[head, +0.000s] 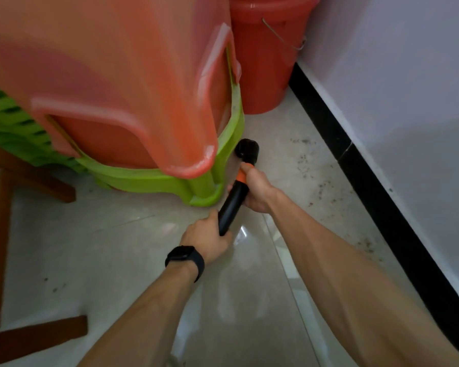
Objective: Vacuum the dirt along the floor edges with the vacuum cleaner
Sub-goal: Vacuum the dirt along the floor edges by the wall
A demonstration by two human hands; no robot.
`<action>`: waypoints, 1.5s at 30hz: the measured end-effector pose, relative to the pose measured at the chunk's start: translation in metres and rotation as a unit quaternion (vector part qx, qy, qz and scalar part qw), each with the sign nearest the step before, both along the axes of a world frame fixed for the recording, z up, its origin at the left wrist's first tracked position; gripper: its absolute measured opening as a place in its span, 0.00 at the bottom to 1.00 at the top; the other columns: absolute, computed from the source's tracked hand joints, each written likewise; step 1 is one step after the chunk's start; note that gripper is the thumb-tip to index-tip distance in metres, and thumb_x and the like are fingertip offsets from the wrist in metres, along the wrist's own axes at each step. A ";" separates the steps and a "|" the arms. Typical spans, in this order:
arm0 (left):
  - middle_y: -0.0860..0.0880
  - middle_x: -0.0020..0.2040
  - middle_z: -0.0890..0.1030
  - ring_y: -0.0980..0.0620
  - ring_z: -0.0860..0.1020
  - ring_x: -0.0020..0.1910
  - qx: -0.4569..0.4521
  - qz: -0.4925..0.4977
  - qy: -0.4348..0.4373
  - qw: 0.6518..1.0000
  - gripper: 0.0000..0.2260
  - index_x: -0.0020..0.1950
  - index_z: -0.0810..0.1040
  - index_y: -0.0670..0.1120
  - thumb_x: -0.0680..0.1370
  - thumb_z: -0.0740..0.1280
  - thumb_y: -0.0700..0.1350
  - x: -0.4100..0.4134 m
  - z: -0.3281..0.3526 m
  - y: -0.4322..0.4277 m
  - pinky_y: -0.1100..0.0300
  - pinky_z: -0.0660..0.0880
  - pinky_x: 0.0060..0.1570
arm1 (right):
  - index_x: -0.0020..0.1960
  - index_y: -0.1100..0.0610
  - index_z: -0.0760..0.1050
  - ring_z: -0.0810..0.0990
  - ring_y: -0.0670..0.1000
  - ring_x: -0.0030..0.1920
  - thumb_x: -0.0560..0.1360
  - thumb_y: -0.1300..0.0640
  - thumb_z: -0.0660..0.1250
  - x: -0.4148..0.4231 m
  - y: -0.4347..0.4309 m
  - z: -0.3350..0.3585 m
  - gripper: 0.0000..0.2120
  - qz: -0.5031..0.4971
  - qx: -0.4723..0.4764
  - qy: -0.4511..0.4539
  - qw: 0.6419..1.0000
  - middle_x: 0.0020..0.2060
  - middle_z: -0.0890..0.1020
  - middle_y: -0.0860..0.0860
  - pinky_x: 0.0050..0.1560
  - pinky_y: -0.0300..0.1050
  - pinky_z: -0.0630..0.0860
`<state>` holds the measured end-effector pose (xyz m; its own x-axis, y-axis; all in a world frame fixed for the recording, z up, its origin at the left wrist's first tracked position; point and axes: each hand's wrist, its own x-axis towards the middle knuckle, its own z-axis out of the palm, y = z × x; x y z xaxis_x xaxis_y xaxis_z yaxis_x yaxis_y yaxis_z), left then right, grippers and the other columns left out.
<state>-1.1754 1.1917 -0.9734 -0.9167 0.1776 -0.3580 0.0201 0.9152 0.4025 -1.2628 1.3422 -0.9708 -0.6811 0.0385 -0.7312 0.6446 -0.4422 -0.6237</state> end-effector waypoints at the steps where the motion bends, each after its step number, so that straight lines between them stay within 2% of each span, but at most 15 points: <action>1: 0.45 0.46 0.80 0.39 0.79 0.42 -0.004 -0.003 -0.002 1.000 0.17 0.57 0.67 0.50 0.75 0.64 0.58 -0.001 0.000 -0.001 0.52 0.77 0.38 | 0.49 0.56 0.68 0.77 0.53 0.32 0.87 0.47 0.59 0.000 -0.004 -0.003 0.14 -0.009 0.013 0.005 1.000 0.36 0.71 0.54 0.41 0.51 0.80; 4: 0.46 0.46 0.80 0.41 0.79 0.41 -0.001 -0.027 -0.003 1.000 0.14 0.53 0.66 0.51 0.74 0.65 0.57 -0.006 -0.002 0.008 0.55 0.73 0.35 | 0.48 0.58 0.70 0.77 0.53 0.30 0.86 0.47 0.59 0.003 0.001 -0.013 0.15 -0.059 0.088 0.012 0.994 0.34 0.74 0.55 0.45 0.53 0.80; 6: 0.48 0.45 0.79 0.43 0.78 0.40 0.008 -0.048 -0.001 0.999 0.14 0.50 0.64 0.53 0.74 0.66 0.57 -0.007 -0.004 0.022 0.56 0.70 0.34 | 0.52 0.59 0.71 0.77 0.53 0.29 0.85 0.47 0.61 0.006 0.018 -0.019 0.14 -0.109 0.111 0.006 0.988 0.33 0.75 0.54 0.44 0.53 0.80; 10: 0.53 0.44 0.76 0.49 0.73 0.37 0.036 -0.081 -0.003 0.996 0.16 0.50 0.63 0.56 0.70 0.66 0.59 -0.002 -0.010 0.055 0.57 0.66 0.32 | 0.48 0.56 0.70 0.75 0.49 0.24 0.85 0.44 0.61 0.015 0.070 -0.024 0.16 -0.156 0.080 0.002 0.984 0.29 0.73 0.51 0.30 0.44 0.77; 13: 0.53 0.48 0.75 0.49 0.73 0.41 0.052 -0.091 -0.010 0.994 0.19 0.54 0.64 0.57 0.69 0.67 0.60 -0.001 -0.017 0.075 0.57 0.68 0.36 | 0.49 0.55 0.71 0.74 0.48 0.23 0.85 0.44 0.61 0.015 0.101 -0.024 0.15 -0.185 0.087 -0.003 0.979 0.28 0.73 0.50 0.28 0.43 0.76; 19: 0.50 0.51 0.74 0.48 0.74 0.45 0.078 -0.085 0.027 0.993 0.17 0.58 0.66 0.54 0.72 0.68 0.53 -0.018 -0.023 0.097 0.55 0.73 0.40 | 0.50 0.56 0.70 0.74 0.47 0.23 0.85 0.45 0.62 0.005 0.128 -0.024 0.14 -0.245 0.088 0.003 0.965 0.26 0.74 0.49 0.27 0.42 0.75; 24: 0.51 0.47 0.72 0.49 0.74 0.42 0.126 -0.075 0.017 0.989 0.16 0.58 0.67 0.54 0.73 0.68 0.51 -0.024 -0.033 0.107 0.56 0.72 0.39 | 0.51 0.56 0.72 0.76 0.48 0.26 0.85 0.46 0.63 -0.003 0.135 -0.028 0.13 -0.224 0.097 0.018 0.970 0.31 0.76 0.50 0.31 0.44 0.77; 28: 0.51 0.44 0.72 0.49 0.75 0.41 0.165 -0.050 -0.005 0.985 0.15 0.56 0.68 0.55 0.72 0.68 0.50 -0.034 -0.041 0.110 0.55 0.75 0.40 | 0.52 0.56 0.74 0.78 0.49 0.30 0.83 0.53 0.66 -0.010 0.137 -0.034 0.07 -0.219 0.058 0.038 0.973 0.37 0.77 0.52 0.35 0.46 0.79; 32: 0.52 0.44 0.71 0.49 0.74 0.41 0.177 -0.048 -0.001 0.983 0.18 0.59 0.67 0.57 0.72 0.69 0.51 -0.042 -0.044 0.111 0.58 0.70 0.37 | 0.65 0.58 0.76 0.85 0.51 0.35 0.84 0.51 0.66 -0.014 0.136 -0.038 0.14 -0.228 0.030 0.053 0.972 0.46 0.81 0.54 0.40 0.51 0.84; 34: 0.52 0.45 0.71 0.50 0.74 0.41 0.184 -0.042 0.011 0.982 0.20 0.61 0.66 0.58 0.73 0.68 0.51 -0.041 -0.046 0.111 0.59 0.69 0.36 | 0.67 0.56 0.74 0.82 0.50 0.31 0.83 0.50 0.66 -0.017 0.133 -0.039 0.15 -0.233 0.031 0.057 0.970 0.43 0.80 0.53 0.36 0.48 0.81; 37: 0.52 0.50 0.72 0.50 0.74 0.46 0.166 -0.043 0.060 0.983 0.22 0.64 0.63 0.59 0.74 0.68 0.53 -0.039 -0.047 0.114 0.58 0.69 0.39 | 0.58 0.55 0.74 0.75 0.47 0.27 0.83 0.51 0.65 -0.025 0.129 -0.039 0.08 -0.237 0.067 0.056 0.968 0.35 0.78 0.50 0.30 0.44 0.77; 40: 0.51 0.56 0.74 0.48 0.74 0.51 0.125 -0.070 0.105 0.984 0.24 0.68 0.61 0.56 0.75 0.67 0.54 -0.039 -0.046 0.119 0.56 0.69 0.42 | 0.54 0.57 0.74 0.73 0.46 0.25 0.83 0.51 0.66 -0.028 0.128 -0.038 0.09 -0.242 0.086 0.046 0.965 0.30 0.77 0.48 0.27 0.42 0.75; 42: 0.50 0.58 0.73 0.47 0.75 0.51 0.104 -0.091 0.097 0.986 0.24 0.69 0.61 0.55 0.75 0.66 0.53 -0.039 -0.045 0.118 0.56 0.68 0.41 | 0.53 0.56 0.73 0.73 0.46 0.25 0.83 0.51 0.66 -0.025 0.126 -0.038 0.09 -0.242 0.086 0.045 0.965 0.28 0.76 0.47 0.27 0.42 0.74; 45: 0.51 0.56 0.73 0.49 0.74 0.47 0.075 -0.121 0.076 0.987 0.23 0.66 0.62 0.54 0.74 0.66 0.53 -0.038 -0.040 0.107 0.57 0.68 0.38 | 0.52 0.55 0.72 0.72 0.46 0.24 0.83 0.51 0.65 -0.016 0.118 -0.038 0.08 -0.244 0.080 0.044 0.965 0.26 0.75 0.47 0.26 0.42 0.74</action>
